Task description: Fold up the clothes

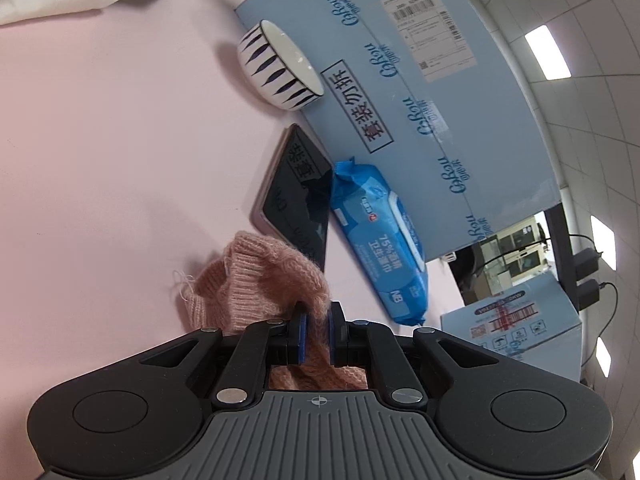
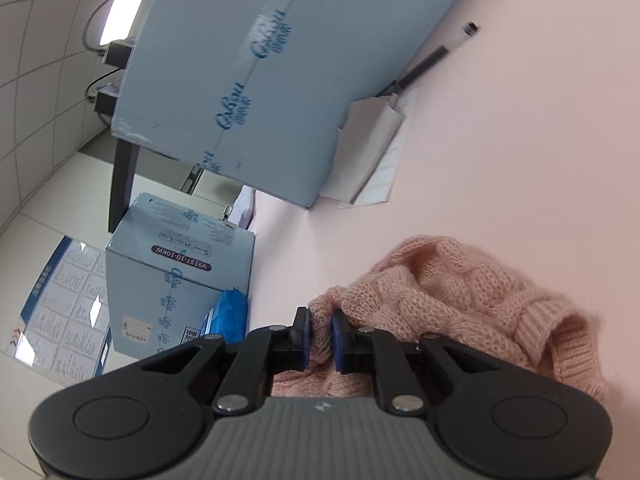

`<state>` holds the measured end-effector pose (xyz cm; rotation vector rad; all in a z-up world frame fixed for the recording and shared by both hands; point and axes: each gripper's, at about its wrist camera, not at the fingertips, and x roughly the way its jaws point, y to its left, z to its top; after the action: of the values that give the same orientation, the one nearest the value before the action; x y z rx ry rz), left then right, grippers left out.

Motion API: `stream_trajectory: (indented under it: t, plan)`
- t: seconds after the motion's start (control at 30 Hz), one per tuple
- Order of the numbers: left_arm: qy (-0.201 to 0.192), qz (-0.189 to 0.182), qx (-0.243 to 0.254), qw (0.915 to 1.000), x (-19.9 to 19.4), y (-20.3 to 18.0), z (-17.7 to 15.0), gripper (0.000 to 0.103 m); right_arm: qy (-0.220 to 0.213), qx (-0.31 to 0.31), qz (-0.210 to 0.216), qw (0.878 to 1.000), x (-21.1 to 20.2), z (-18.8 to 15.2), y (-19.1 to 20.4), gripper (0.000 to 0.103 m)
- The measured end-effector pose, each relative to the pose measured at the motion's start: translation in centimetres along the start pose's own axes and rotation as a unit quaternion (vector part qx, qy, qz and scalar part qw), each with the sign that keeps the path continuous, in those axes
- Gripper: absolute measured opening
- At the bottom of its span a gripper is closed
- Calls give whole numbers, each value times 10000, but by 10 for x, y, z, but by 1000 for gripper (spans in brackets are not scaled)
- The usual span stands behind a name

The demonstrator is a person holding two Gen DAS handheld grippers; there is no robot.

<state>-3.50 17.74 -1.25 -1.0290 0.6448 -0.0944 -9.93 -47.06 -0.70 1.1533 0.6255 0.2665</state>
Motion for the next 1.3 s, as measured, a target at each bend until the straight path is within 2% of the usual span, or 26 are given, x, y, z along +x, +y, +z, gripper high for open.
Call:
stream_trajectory:
  t: [0.07, 0.17, 0.23, 0.3, 0.4, 0.47, 0.53, 0.63, 0.73, 0.93, 1.07, 1.2, 1.27, 1.3]
  plan:
    - [36, 7, -34, 10000, 1, 1, 1, 10, 49, 109, 55, 9999, 0, 2, -3, 20]
    - [81, 33, -42, 10000, 0, -2, 3, 15, 17, 53, 35, 10000, -4, 6, 2, 33]
    - [90, -32, -116, 9999, -3, -4, 6, 27, -60, 60, 77, 9999, -12, 10, 6, 52]
    - [54, -98, -154, 9998, -7, -6, 8, 39, -222, 48, 104, 9997, -23, 15, 10, 59]
    - [-124, -85, -108, 9998, -15, -9, 11, 45, -429, -105, 129, 9989, -38, 18, 18, 60]
    - [-277, -68, -109, 9995, -23, -9, 14, 46, -473, -188, 200, 9985, -44, 18, 22, 60]
    - [-549, -18, -81, 9985, -34, -8, 17, 46, -408, -353, 420, 9977, -45, 12, 30, 60]
    - [-821, -88, 40, 9966, -48, -11, 21, 48, -247, -623, 475, 9966, -37, 3, 45, 60]
    - [-657, -384, 391, 9963, -51, -26, 17, 55, -88, -858, 502, 9950, -24, -6, 59, 60]
    - [-263, -479, 857, 9948, -20, -51, 4, 60, 134, -1098, 338, 9933, 3, -21, 68, 60]
    - [-287, -187, 937, 9950, 1, -49, 2, 61, 49, -1190, 150, 9928, -1, -25, 60, 60]
    - [-331, 211, 685, 9969, 12, -24, 7, 60, -20, -1304, -161, 9913, -8, -25, 44, 59]
    - [-325, 141, 617, 9975, 14, -14, 9, 59, -15, -1173, -174, 9929, -8, -22, 29, 53]
    - [-324, 132, 623, 9974, 14, -13, 9, 58, -7, -1085, -158, 9940, -8, -21, 21, 47]
